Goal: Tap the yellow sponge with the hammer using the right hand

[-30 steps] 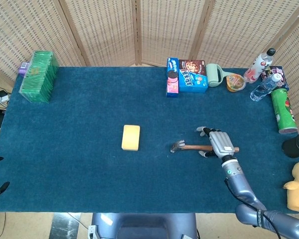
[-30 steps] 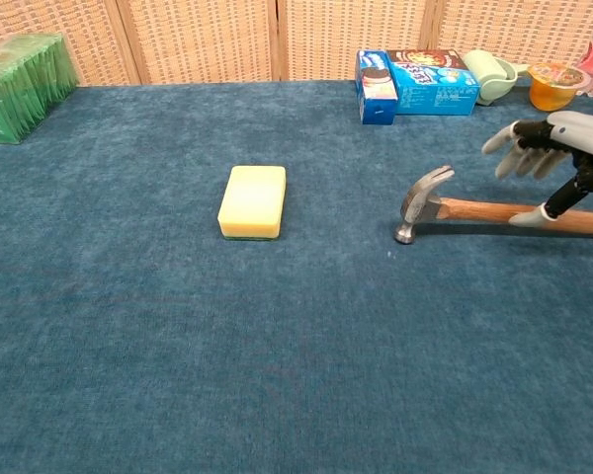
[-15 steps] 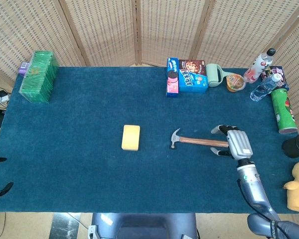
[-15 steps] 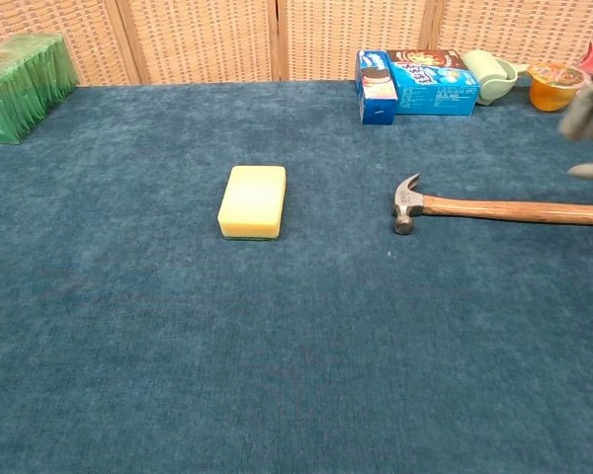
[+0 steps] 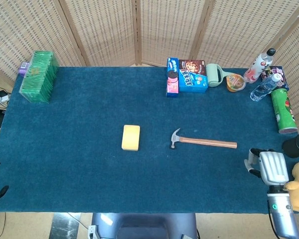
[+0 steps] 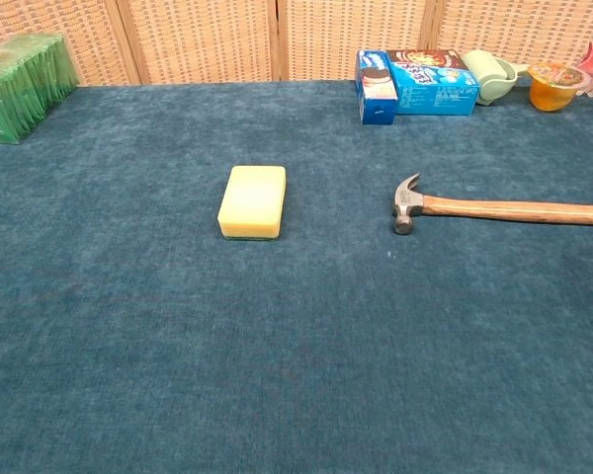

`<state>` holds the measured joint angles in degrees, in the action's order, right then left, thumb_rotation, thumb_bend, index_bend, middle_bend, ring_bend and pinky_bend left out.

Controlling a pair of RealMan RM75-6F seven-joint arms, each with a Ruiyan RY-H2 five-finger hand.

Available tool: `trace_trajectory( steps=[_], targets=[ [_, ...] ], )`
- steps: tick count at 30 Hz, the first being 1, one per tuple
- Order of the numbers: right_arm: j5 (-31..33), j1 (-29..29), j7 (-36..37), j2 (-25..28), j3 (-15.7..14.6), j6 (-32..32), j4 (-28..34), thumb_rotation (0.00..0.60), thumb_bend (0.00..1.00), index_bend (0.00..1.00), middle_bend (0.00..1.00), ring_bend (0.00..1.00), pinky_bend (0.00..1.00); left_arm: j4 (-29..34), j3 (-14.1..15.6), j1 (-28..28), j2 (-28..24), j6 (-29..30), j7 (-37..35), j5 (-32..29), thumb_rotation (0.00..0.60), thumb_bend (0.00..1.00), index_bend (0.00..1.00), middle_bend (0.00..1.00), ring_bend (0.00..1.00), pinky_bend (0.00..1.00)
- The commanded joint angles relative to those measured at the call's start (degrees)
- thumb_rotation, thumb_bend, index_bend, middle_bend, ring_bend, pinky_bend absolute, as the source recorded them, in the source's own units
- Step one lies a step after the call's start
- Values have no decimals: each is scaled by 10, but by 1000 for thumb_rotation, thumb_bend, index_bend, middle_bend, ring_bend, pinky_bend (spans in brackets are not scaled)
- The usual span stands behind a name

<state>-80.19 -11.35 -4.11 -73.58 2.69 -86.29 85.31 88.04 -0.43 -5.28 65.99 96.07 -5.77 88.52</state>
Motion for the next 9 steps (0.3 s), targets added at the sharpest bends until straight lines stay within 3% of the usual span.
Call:
trace_trajectory(
  steps=[1,9],
  targets=[
    [-3,16,1,11,-7,-11,11,600,374,696,710,749,577,-6,0,-2,6,4,-3,4,600,210,285,196,81,103],
    [-4,32,23,20,-3,-11,3,600,374,696,711,749,566,9,2,6,13,-9,8,12,600,211,284,196,81,103]
  ],
)
